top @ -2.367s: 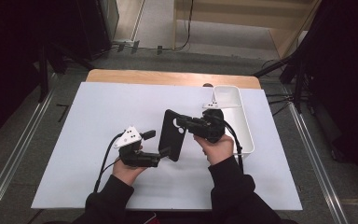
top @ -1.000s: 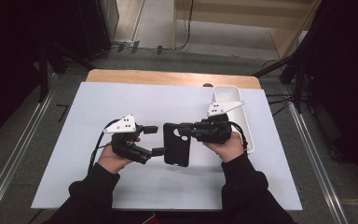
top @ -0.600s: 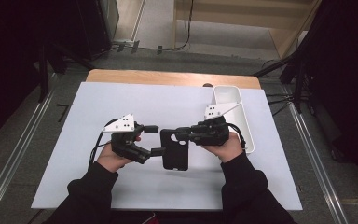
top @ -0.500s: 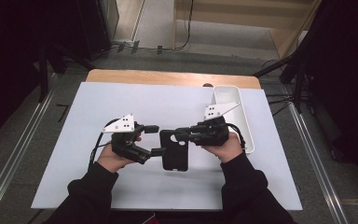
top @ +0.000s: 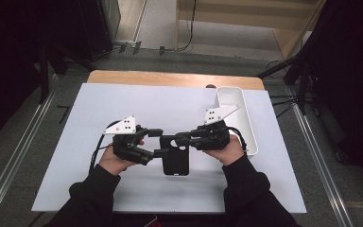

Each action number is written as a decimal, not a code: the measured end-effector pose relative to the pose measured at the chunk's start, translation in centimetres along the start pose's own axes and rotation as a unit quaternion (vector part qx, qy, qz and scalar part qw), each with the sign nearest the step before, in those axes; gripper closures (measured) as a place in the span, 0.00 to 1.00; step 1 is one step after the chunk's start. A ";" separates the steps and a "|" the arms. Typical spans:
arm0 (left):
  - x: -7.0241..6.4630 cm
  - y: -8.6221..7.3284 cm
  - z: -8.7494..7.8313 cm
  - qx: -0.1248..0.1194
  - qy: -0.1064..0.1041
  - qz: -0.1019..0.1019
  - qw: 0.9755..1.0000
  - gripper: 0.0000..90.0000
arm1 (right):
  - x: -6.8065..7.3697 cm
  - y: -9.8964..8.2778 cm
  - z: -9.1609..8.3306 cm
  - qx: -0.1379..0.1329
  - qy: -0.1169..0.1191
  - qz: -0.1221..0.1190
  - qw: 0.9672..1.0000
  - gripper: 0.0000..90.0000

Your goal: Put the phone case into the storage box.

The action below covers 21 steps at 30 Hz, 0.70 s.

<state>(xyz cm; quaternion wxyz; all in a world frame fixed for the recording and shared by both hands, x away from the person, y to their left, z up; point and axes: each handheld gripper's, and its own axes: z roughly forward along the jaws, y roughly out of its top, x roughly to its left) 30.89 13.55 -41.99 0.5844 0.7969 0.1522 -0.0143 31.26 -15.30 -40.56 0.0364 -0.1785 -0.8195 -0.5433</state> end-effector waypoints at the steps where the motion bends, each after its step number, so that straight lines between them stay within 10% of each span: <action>1: 0.0 0.0 0.0 -0.001 0.002 0.002 1.000 0.29 | 0.0 0.0 0.0 0.001 0.001 -0.002 1.000 0.83; 12: 0.2 0.0 0.1 0.005 -0.023 -0.028 0.999 0.68 | 0.3 0.0 0.4 0.000 0.014 -0.008 1.000 0.83; 21: -0.2 0.0 -0.1 0.002 -0.011 -0.008 1.000 0.88 | 0.4 0.1 0.5 -0.002 0.017 -0.013 1.000 0.83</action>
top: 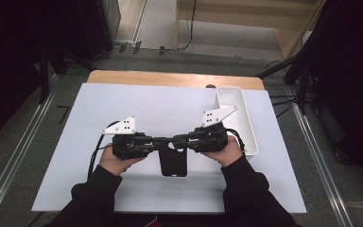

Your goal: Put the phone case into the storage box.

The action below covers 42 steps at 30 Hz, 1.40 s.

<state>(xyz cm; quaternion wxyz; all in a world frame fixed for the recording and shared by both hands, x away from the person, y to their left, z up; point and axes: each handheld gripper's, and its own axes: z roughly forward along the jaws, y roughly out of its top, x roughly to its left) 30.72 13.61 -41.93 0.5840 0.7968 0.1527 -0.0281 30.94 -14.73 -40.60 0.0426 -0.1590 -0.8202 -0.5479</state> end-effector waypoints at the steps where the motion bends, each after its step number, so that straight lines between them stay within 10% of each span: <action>1: 0.0 0.0 0.0 -0.001 -0.001 0.003 1.000 0.88 | 0.0 0.0 0.0 0.000 -0.002 -0.001 1.000 0.83; 25: 0.0 0.4 -0.4 0.003 -0.005 -0.028 1.000 0.89 | 0.0 0.1 0.2 0.001 0.007 0.011 1.000 0.81; 33: -0.2 0.7 -1.0 0.005 0.011 -0.023 1.000 0.89 | 0.5 0.3 0.1 -0.019 -0.014 0.009 1.000 0.43; 42: -0.2 0.9 -1.1 0.007 0.041 -0.030 0.999 0.89 | 0.7 0.4 -0.2 -0.040 -0.056 -0.003 0.998 0.22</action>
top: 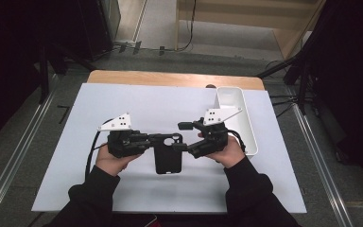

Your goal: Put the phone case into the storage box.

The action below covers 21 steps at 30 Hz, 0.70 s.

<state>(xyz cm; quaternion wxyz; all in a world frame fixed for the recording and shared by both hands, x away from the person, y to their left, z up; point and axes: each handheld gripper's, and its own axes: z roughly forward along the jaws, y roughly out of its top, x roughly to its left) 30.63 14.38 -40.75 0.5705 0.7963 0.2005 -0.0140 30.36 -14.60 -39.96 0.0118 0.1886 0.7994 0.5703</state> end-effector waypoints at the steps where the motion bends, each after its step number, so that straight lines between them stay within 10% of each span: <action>1: 0.0 0.0 0.0 -0.001 0.001 -0.001 1.000 0.89 | 0.1 0.0 0.0 -0.002 -0.009 -0.001 1.000 0.21; 21: 0.6 0.0 -0.7 -0.018 0.065 -0.046 0.997 0.89 | -0.1 -0.5 0.3 -0.012 -0.107 0.023 0.994 0.00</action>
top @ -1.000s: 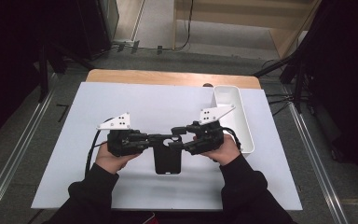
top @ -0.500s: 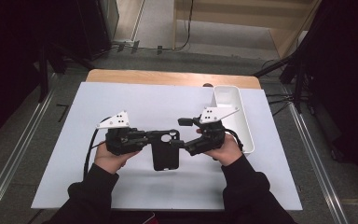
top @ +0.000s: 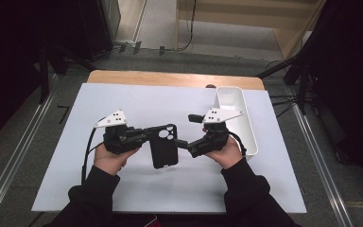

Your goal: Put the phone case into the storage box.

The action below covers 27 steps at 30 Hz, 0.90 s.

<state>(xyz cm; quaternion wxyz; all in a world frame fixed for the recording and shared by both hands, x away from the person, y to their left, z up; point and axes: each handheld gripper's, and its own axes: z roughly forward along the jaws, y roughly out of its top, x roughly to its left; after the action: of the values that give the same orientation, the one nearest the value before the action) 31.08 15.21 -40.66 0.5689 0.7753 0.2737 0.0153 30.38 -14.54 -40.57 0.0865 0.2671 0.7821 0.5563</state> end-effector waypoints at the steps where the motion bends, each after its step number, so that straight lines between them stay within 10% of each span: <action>1: 0.0 0.0 0.0 -0.001 0.005 0.000 1.000 0.89 | 0.0 0.0 0.1 0.004 -0.005 0.005 1.000 0.00; 27: 0.0 0.5 -1.5 -0.052 0.127 -0.022 0.990 0.89 | 2.3 -0.9 2.4 -0.006 -0.110 0.047 0.993 0.00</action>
<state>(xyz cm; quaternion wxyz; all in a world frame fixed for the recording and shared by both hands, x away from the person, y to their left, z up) 30.73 16.44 -39.70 0.5696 0.7301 0.3593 0.1158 29.19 -11.61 -41.91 0.1476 0.3625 0.7510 0.5317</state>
